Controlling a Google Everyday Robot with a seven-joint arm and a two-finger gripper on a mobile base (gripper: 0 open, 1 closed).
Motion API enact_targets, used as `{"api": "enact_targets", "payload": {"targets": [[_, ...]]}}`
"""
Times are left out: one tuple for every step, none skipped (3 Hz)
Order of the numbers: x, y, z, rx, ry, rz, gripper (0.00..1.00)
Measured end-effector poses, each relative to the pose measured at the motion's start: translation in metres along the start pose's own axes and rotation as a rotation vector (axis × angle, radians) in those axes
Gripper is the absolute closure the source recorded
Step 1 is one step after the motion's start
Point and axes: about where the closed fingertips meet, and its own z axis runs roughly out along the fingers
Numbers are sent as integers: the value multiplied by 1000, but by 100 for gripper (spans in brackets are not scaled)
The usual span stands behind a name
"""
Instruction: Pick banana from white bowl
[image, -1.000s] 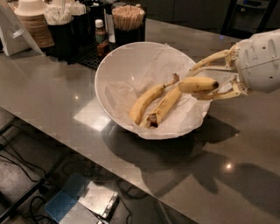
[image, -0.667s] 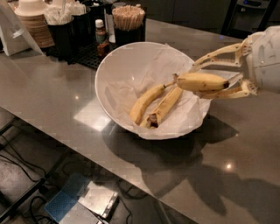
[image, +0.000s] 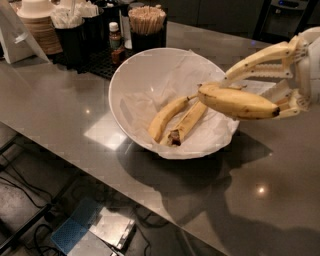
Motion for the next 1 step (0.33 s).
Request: {"api": "enact_targets", "payload": {"targets": [[-6,3,-5,24,-20,-38,100]]}}
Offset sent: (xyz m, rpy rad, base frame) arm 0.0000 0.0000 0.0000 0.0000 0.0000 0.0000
